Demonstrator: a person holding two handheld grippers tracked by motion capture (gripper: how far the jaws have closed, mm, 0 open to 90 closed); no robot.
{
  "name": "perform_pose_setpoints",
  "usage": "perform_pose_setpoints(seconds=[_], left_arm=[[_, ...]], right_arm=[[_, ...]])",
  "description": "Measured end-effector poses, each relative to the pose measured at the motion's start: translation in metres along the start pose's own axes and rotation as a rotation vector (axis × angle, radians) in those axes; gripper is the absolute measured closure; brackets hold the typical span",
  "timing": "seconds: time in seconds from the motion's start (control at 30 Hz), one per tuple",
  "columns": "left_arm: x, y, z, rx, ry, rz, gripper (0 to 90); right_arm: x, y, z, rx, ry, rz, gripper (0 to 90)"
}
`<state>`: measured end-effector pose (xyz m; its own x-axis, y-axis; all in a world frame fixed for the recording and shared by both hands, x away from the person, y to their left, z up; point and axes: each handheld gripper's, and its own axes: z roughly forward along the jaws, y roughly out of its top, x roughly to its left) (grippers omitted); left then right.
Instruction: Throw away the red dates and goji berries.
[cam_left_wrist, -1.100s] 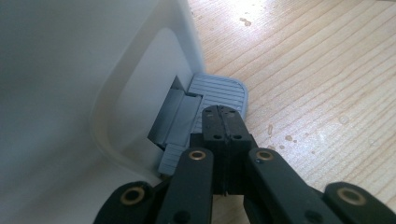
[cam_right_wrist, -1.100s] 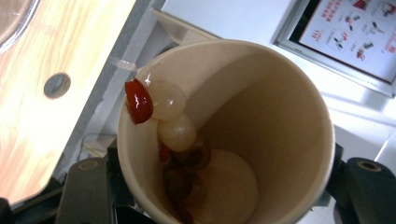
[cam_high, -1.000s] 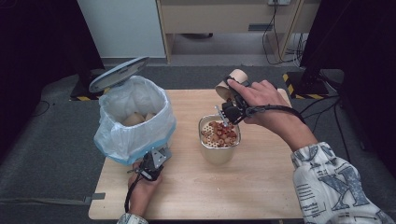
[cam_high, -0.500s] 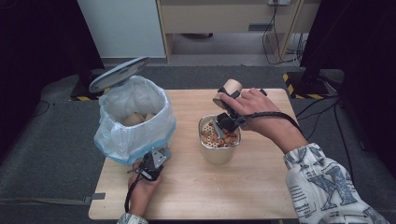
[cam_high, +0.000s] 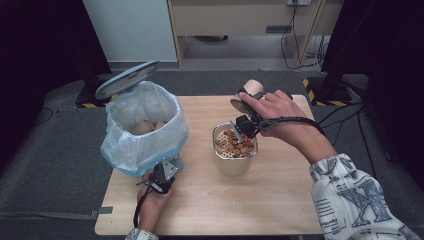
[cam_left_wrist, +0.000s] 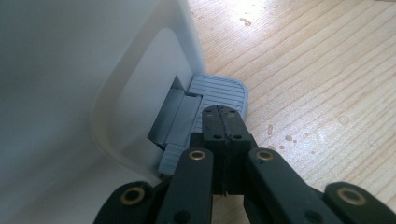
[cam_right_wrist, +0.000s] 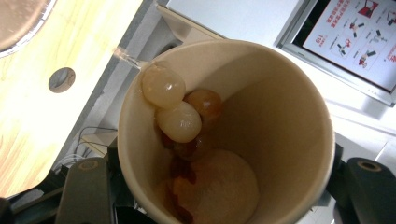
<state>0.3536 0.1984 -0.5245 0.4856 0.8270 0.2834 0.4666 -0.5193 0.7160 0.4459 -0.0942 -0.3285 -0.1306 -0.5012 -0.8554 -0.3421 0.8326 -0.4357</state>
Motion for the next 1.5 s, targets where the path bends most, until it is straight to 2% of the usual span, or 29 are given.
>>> perform_pose_setpoints(seconds=[0.1, 0.13, 0.17, 0.2, 0.23, 0.3, 0.33, 0.37, 0.43, 0.5, 0.67, 0.73, 0.83, 0.97, 1.1, 1.33, 1.5], left_arm=[[0.000, 0.000, 0.000, 0.001, 0.000, 0.000, 89.4], [0.000, 0.000, 0.000, 0.000, -0.001, -0.001, 89.4], [0.000, 0.000, 0.000, 0.000, -0.001, -0.001, 89.4], [0.000, 0.000, 0.000, 0.000, -0.001, 0.000, 89.4], [0.000, 0.000, 0.000, -0.001, -0.001, -0.002, 89.4], [0.000, 0.000, 0.000, 0.002, -0.001, 0.002, 89.4], [0.000, 0.000, 0.000, -0.003, -0.003, -0.003, 89.4], [0.000, 0.000, 0.000, -0.002, -0.002, -0.002, 89.4], [0.000, 0.000, 0.000, -0.001, -0.002, -0.002, 89.4], [0.000, 0.000, 0.000, 0.000, -0.001, -0.001, 89.4], [0.000, 0.000, 0.000, -0.002, -0.002, -0.003, 89.4], [0.000, 0.000, 0.000, -0.006, -0.003, -0.008, 89.4], [0.001, 0.000, 0.000, -0.004, -0.003, -0.005, 89.4], [0.000, 0.000, 0.000, -0.004, -0.002, -0.004, 89.4], [0.000, 0.000, 0.000, -0.004, -0.002, -0.008, 89.4], [0.000, 0.000, 0.000, -0.004, -0.002, -0.007, 89.4], [0.000, 0.000, 0.000, -0.004, -0.003, -0.007, 89.4]], right_arm=[[0.000, -0.001, 0.000, 0.022, -0.019, 0.033, 33.1], [0.005, 0.005, 0.002, 0.015, -0.004, -0.017, 33.2], [0.014, 0.014, 0.004, -0.001, 0.043, -0.110, 33.2], [0.024, 0.020, 0.006, 0.010, 0.072, -0.183, 33.2], [0.026, 0.021, 0.007, 0.017, 0.068, -0.198, 33.2], [0.018, 0.011, 0.010, 0.049, 0.017, -0.110, 33.2], [0.017, 0.009, 0.009, 0.042, 0.013, -0.098, 33.2], [0.017, 0.010, 0.007, 0.046, 0.026, -0.138, 33.2], [0.018, 0.012, 0.004, 0.035, 0.022, -0.159, 33.2], [0.015, 0.008, 0.004, 0.020, 0.016, -0.084, 33.1], [0.019, 0.003, 0.006, 0.012, 0.044, -0.019, 32.8], [0.022, 0.000, 0.006, 0.003, 0.056, 0.042, 32.6], [0.024, -0.005, 0.008, -0.008, 0.061, 0.089, 32.5], [0.025, -0.014, 0.007, -0.025, 0.077, 0.191, 32.5], [0.028, -0.024, 0.006, -0.031, 0.072, 0.274, 32.4], [0.033, -0.038, 0.005, -0.037, 0.083, 0.348, 32.2], [0.037, -0.047, 0.002, -0.056, 0.088, 0.431, 32.2]])
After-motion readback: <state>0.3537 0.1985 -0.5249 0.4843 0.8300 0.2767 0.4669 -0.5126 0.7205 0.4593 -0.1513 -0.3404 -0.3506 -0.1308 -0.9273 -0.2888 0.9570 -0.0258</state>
